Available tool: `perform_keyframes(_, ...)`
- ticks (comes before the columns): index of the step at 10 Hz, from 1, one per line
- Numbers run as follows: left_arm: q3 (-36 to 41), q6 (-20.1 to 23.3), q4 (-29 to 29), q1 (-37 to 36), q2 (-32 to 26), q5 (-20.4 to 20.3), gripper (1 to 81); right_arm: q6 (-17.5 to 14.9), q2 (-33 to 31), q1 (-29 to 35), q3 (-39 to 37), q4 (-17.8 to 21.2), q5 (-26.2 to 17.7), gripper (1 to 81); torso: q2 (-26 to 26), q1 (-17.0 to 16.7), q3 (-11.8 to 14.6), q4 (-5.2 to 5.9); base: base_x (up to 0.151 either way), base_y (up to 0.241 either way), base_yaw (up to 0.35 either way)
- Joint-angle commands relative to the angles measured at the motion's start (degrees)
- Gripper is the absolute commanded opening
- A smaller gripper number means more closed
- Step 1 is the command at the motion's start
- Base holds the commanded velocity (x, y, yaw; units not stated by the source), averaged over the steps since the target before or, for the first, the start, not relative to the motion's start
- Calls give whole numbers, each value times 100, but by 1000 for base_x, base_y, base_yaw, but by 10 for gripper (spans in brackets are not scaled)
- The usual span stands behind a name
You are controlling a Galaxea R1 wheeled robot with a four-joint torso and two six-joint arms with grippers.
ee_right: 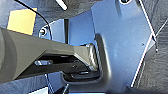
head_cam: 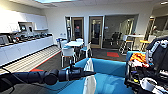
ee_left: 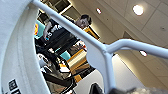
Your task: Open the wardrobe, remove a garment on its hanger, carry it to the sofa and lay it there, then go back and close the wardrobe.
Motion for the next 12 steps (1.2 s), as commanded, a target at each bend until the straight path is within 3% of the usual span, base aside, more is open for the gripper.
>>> perform_keyframes(1, 113, 122, 191, -870, -23, -140, 10, -16, -3, 180, 26, -53, -273, 811, 0, 0, 0, 0, 0, 0, -119)
perform_keyframes(12, 157, 122, 182, -843, -15, -149, 10, -24, 103, 224, -115, -52, -273, 811, 0, 0, 0, 0, 0, 0, 0)
